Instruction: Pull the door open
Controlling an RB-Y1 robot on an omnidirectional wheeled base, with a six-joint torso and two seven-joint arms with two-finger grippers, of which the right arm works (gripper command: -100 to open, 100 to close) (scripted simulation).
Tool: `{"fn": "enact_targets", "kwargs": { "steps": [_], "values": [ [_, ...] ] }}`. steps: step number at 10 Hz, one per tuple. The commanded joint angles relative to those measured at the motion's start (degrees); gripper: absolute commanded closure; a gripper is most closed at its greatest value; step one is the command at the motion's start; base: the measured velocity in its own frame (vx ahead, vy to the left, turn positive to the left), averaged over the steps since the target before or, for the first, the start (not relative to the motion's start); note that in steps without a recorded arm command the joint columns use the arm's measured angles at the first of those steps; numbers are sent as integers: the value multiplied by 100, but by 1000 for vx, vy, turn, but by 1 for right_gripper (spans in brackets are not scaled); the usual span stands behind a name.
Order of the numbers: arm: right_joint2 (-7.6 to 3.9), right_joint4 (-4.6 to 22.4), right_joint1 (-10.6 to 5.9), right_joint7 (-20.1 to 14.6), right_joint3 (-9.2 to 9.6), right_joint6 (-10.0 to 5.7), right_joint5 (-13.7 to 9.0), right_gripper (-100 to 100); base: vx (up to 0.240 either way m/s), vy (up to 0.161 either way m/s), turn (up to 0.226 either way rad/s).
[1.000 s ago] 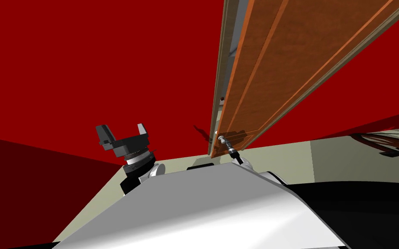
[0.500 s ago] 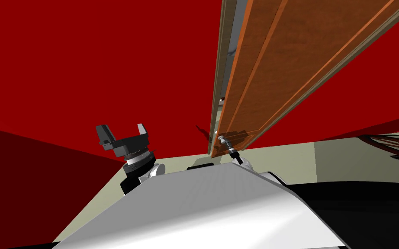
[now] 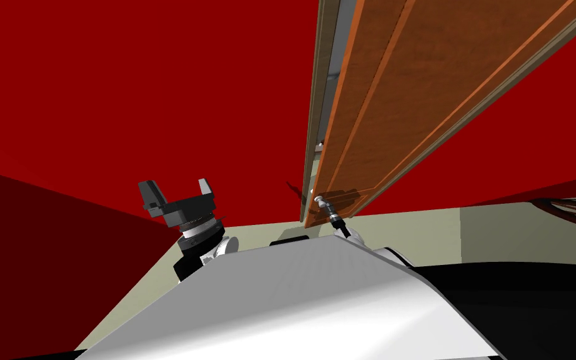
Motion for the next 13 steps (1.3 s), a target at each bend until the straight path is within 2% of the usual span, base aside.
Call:
{"fn": "enact_targets", "kwargs": {
  "steps": [1,2,4,5,8,11,12,13],
  "values": [
    [117,-24,-24,-179,111,-11,11,100,-31,-21,31],
    [119,-23,-35,-385,138,8,-56,100,-42,-22,49],
    [119,-23,-35,-419,138,8,-56,100,-27,-21,28],
    [121,-22,-46,-658,165,28,-122,100,-38,-12,55],
    [125,-19,-69,-1089,219,68,-256,100,-54,-34,68],
    [127,-18,-80,-1376,245,88,-322,100,-37,-12,35],
    [129,-17,-91,-1589,271,107,-387,100,-54,-25,54],
    [129,-17,-91,-1615,271,107,-387,100,-42,-18,47]
  ]
}}
